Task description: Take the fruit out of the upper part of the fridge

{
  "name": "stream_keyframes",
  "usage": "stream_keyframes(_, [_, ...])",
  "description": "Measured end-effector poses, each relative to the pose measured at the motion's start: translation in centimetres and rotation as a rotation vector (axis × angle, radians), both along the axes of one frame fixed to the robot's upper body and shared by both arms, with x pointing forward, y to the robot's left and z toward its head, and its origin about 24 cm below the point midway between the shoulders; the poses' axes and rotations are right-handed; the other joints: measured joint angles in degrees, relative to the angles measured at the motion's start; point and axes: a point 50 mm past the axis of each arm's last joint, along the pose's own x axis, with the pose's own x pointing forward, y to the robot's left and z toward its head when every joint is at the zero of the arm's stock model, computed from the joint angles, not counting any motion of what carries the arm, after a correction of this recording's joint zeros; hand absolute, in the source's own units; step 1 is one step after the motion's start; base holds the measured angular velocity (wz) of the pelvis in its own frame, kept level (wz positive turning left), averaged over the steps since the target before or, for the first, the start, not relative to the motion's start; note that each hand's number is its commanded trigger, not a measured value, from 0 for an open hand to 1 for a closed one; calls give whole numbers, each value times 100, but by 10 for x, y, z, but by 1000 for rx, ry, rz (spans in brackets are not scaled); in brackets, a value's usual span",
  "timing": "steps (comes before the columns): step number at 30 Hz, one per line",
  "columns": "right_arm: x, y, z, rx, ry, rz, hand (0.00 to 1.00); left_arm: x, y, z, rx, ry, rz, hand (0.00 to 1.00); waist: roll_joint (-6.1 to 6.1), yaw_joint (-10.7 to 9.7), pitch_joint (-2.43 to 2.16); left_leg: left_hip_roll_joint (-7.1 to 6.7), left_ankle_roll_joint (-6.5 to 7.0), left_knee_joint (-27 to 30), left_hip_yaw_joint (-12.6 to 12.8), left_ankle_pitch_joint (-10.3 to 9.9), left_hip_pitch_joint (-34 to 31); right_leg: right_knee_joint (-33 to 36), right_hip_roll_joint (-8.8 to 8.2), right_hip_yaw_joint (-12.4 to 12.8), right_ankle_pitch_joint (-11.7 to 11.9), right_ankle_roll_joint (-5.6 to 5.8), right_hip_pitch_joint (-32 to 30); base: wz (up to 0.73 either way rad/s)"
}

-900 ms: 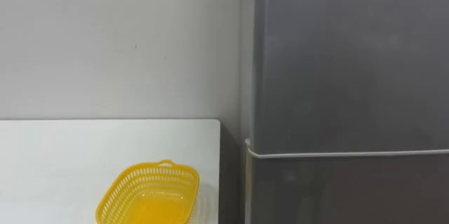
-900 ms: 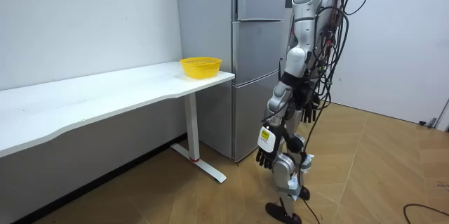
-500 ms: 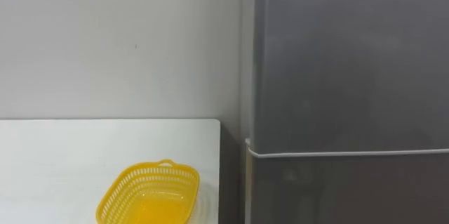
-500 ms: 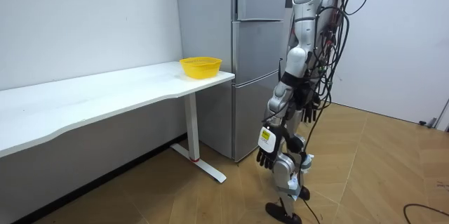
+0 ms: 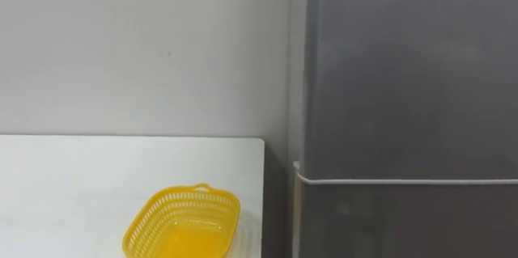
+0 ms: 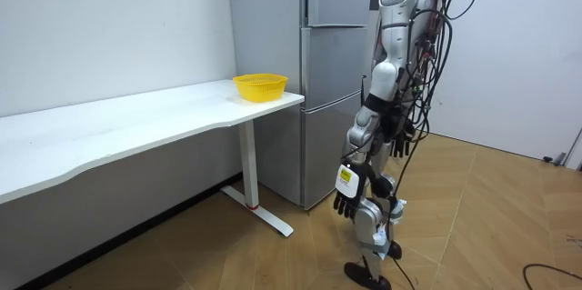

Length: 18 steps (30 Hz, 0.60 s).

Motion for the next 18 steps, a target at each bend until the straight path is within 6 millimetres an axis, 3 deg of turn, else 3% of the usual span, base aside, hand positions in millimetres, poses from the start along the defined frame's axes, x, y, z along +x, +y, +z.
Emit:
stream_keyframes(8, [6, -2, 0, -38, -57, 10, 0, 10, 14, 4, 135, -110, 211, 0, 30, 29, 2, 8, 0, 36, -1, 0, -8, -7, 7, -9, 8, -9, 27, 3])
stream_keyframes(10, [7, -2, 0, -48, -71, 16, 0, 26, 22, 9, 191, -204, 272, 0, 49, 61, 3, 16, 0, 31, -6, 0, -37, 13, 6, -18, 8, -9, -7, 10])
stream_keyframes(12, [12, -5, 1, -57, -103, 23, 0, 62, 34, 22, 270, -430, 356, 0, 28, 139, 30, 23, 0, 1, -29, 0, -83, 42, 2, -44, 8, -10, -34, 6])
stream_keyframes(18, [19, -11, 3, -72, -180, 7, 0, 121, 43, 61, 391, -812, 450, 0, 85, 145, 12, 17, 1, -84, -19, 1, -61, -4, 31, -27, 39, 0, -42, -1])
